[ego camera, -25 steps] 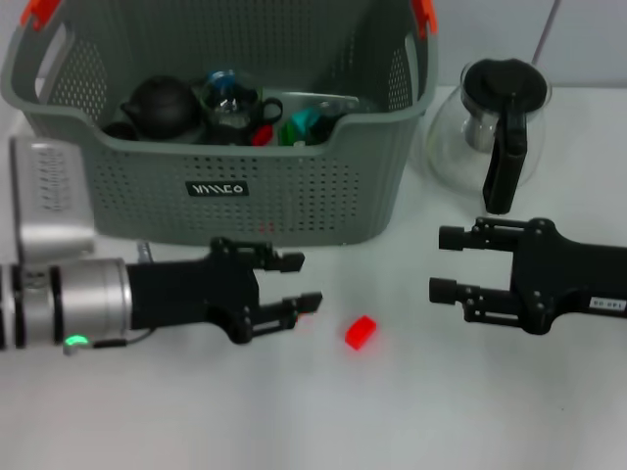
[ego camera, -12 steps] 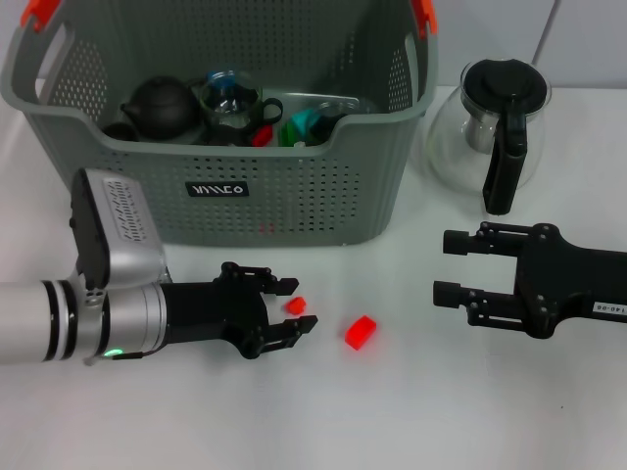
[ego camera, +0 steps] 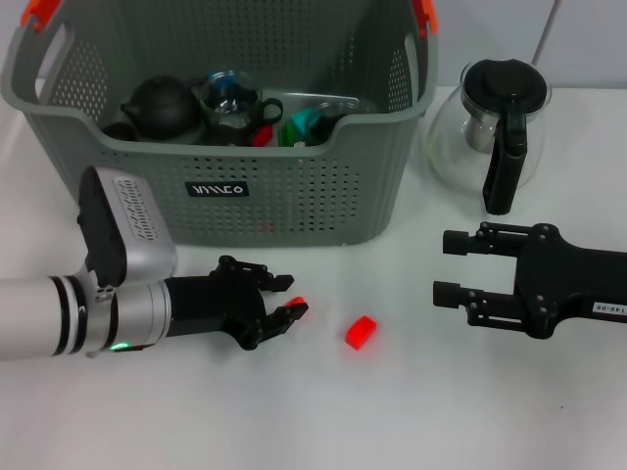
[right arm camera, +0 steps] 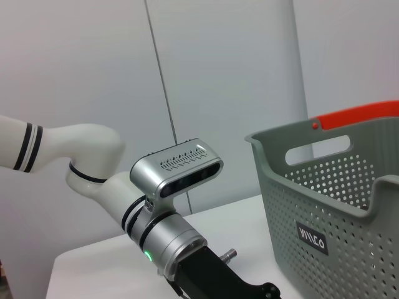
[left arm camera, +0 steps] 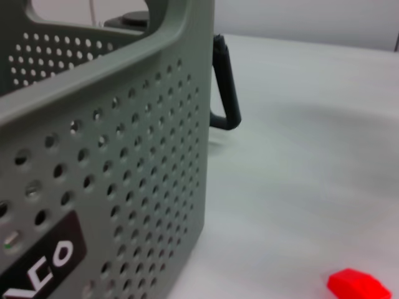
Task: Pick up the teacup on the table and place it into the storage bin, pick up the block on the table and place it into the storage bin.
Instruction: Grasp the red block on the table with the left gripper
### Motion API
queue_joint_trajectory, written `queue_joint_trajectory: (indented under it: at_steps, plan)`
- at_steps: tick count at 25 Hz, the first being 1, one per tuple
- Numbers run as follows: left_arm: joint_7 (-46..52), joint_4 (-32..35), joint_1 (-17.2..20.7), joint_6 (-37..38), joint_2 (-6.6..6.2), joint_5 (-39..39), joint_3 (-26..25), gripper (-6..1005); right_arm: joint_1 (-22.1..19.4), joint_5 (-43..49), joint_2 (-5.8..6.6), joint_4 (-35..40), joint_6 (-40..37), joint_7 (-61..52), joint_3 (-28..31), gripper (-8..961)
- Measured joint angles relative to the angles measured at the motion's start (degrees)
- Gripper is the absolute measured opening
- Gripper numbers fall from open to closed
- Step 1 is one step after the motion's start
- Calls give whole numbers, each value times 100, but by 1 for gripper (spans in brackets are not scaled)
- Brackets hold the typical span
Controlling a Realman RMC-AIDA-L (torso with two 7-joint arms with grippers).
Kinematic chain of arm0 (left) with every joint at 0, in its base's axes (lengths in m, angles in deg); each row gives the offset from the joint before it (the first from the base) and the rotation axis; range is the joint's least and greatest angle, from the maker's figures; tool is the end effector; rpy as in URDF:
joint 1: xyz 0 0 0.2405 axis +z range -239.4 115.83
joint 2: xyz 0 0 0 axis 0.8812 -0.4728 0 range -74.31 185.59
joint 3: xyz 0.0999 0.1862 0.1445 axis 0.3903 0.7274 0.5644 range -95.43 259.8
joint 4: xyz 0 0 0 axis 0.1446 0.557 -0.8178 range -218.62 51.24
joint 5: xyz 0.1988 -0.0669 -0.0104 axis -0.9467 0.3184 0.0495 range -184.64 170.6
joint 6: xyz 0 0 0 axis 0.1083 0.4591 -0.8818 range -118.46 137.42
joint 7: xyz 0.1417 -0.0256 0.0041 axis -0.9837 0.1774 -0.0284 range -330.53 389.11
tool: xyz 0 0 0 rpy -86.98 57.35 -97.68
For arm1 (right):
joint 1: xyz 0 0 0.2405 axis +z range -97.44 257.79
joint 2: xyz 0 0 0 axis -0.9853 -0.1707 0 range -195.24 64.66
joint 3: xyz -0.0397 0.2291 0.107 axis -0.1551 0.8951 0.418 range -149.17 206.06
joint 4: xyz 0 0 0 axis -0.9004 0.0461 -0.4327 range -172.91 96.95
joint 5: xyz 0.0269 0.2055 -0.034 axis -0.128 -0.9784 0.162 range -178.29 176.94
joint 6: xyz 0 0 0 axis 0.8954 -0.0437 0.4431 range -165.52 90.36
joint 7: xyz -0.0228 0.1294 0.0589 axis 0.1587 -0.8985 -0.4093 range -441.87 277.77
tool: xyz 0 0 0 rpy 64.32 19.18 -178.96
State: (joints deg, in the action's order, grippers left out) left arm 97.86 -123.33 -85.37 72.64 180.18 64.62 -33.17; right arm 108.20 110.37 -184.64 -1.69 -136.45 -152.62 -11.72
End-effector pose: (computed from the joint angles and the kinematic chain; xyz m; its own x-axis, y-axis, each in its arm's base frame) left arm -0.2743 0.3191 -0.0793 0.9383 0.2269 0.2608 0.3091 -0.8885 -0.3390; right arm 0.2538 0.3012 -0.0021 0.7840 -0.2214 -0.5799 -0.3183 -0.9455 -0.0693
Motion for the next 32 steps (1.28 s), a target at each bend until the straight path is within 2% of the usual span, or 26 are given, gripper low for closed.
queue_joint_trajectory:
  at_steps: [5,28,32]
  plan:
    - [-54,8,4,-208,7,2,229,394,-6,4,7,0,11,0,0,687]
    - [246,20,-60,-315,-9,-10,389,306,-17,-4,18,0,3,0,9,687]
    - [310,35,-92,-337,-9,-26,396,162,-17,-4,18,0,3,0,9,687]
